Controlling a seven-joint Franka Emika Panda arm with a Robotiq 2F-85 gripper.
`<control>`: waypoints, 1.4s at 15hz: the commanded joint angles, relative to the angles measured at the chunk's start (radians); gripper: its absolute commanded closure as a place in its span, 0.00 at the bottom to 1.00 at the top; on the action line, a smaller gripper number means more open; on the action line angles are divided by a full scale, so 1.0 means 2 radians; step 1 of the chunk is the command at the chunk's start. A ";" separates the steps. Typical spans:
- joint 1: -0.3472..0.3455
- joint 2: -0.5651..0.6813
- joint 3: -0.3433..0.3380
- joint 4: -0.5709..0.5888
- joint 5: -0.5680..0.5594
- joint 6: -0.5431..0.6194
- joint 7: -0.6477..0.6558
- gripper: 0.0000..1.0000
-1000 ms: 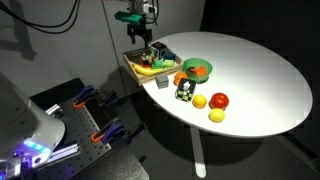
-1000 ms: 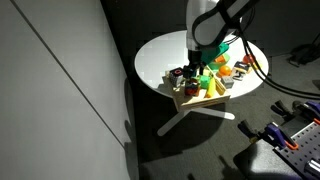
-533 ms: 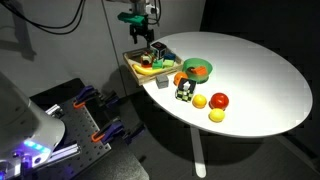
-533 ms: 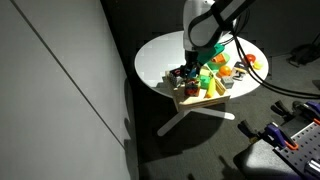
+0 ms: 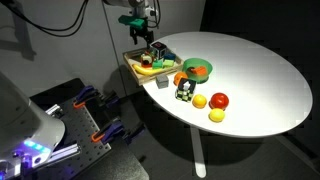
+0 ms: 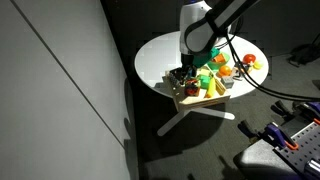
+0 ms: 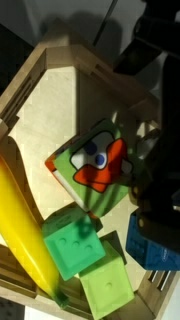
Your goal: Remove the block with a house painting from the bowl onto the table
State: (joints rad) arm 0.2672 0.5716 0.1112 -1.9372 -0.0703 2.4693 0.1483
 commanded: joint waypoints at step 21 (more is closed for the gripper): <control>0.032 0.025 -0.045 0.006 -0.070 0.004 0.017 0.00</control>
State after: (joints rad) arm 0.3059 0.6204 0.0496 -1.9355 -0.1565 2.4805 0.1496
